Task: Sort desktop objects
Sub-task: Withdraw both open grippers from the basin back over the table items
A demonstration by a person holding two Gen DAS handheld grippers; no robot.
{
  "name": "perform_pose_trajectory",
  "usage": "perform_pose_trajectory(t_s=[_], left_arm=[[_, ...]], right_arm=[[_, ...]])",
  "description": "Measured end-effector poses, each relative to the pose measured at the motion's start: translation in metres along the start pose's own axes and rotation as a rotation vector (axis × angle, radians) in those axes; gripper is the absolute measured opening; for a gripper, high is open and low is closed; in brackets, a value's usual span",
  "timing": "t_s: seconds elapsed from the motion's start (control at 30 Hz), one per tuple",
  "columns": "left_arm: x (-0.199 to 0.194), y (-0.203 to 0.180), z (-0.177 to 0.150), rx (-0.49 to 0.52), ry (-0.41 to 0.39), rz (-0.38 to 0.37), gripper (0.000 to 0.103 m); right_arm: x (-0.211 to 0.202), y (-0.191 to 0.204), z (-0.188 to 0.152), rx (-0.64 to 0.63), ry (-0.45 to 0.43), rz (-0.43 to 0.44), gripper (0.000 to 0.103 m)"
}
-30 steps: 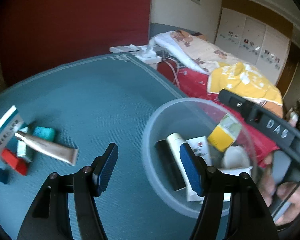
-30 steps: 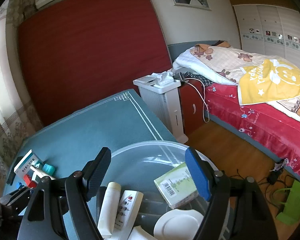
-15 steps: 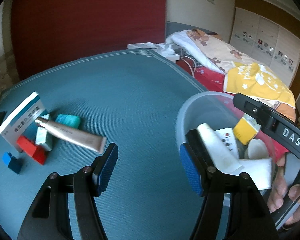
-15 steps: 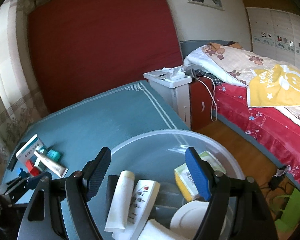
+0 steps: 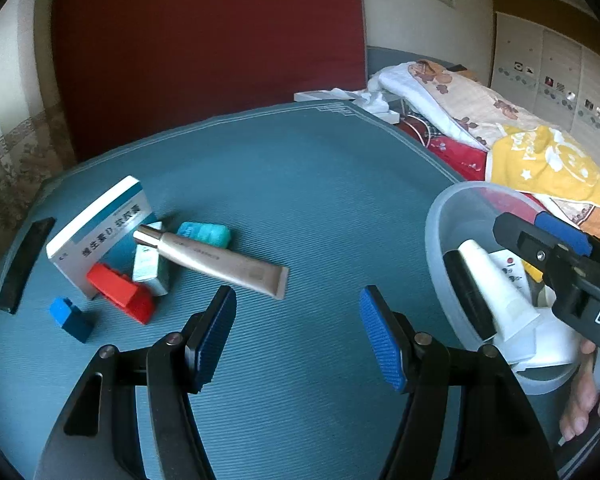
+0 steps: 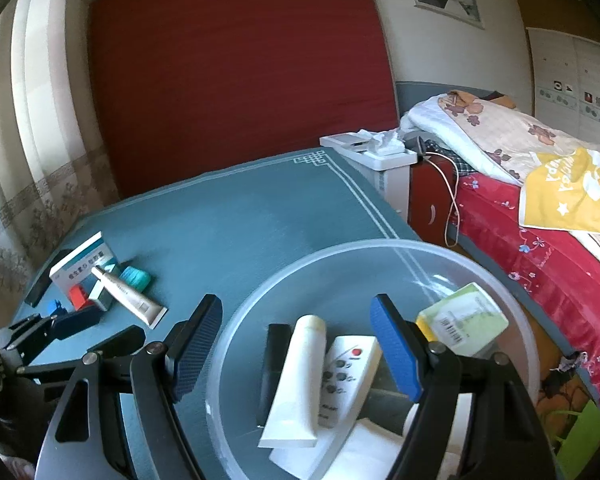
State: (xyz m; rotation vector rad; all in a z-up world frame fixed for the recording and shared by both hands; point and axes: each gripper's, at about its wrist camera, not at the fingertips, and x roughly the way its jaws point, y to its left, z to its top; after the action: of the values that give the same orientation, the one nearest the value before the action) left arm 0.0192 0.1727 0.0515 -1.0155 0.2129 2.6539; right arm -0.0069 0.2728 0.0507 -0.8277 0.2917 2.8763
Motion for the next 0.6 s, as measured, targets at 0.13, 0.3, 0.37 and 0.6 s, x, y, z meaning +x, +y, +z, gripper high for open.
perform_pose_trajectory(t_s=[0.13,0.3,0.37,0.6], left_arm=[[0.0,0.011,-0.003,-0.013,0.005,0.013,0.068],[0.0,0.026,-0.007,-0.032,0.01,0.027,0.068],[-0.001,0.033,-0.009,-0.036,0.013,0.034,0.068],[-0.002,0.049,-0.012,-0.042,0.018,0.057,0.068]], right_arm=[[0.004,0.007,-0.004,-0.008,0.015,0.004,0.08],[0.003,0.019,-0.008,-0.033,0.013,0.003,0.08],[0.001,0.024,-0.009,-0.051,0.004,-0.001,0.08],[-0.006,0.041,-0.009,-0.088,-0.027,-0.003,0.08]])
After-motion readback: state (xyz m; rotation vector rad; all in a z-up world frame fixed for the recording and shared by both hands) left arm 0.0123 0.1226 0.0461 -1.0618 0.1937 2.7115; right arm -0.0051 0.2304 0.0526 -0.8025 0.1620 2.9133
